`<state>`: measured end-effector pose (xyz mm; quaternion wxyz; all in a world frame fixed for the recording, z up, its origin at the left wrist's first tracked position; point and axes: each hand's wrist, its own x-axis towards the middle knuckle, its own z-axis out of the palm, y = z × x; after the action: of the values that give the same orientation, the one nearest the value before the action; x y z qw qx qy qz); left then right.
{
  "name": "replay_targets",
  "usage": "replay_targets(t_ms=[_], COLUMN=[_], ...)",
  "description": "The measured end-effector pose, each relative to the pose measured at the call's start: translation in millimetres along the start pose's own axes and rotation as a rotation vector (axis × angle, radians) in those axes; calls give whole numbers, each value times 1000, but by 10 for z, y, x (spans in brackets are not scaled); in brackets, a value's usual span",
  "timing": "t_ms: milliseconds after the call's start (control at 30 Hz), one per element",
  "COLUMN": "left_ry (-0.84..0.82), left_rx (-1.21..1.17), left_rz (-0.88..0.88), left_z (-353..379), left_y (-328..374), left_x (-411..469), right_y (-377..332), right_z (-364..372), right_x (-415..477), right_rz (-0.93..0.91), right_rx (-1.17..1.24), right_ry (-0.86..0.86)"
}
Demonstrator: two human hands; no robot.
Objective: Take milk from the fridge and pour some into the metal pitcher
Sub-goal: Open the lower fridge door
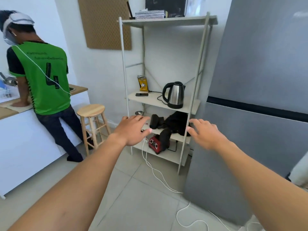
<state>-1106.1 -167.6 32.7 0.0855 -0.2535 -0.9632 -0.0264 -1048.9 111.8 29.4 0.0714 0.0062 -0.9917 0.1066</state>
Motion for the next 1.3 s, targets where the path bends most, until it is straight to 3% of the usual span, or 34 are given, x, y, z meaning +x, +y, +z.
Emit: replay_targets(t_ms=[433, 967, 1300], left_ry=[-34, 73, 118], left_rx=[-40, -10, 17], left_rz=[257, 458, 553], left_z=[311, 365, 461], left_y=[895, 1971, 2372], left_x=[1071, 2634, 3227], right_y=[1096, 2433, 2877], right_z=[-74, -160, -130], right_x=[-142, 363, 548], right_rz=[272, 391, 436], right_rx=[39, 98, 67], right_ry=[63, 135, 116])
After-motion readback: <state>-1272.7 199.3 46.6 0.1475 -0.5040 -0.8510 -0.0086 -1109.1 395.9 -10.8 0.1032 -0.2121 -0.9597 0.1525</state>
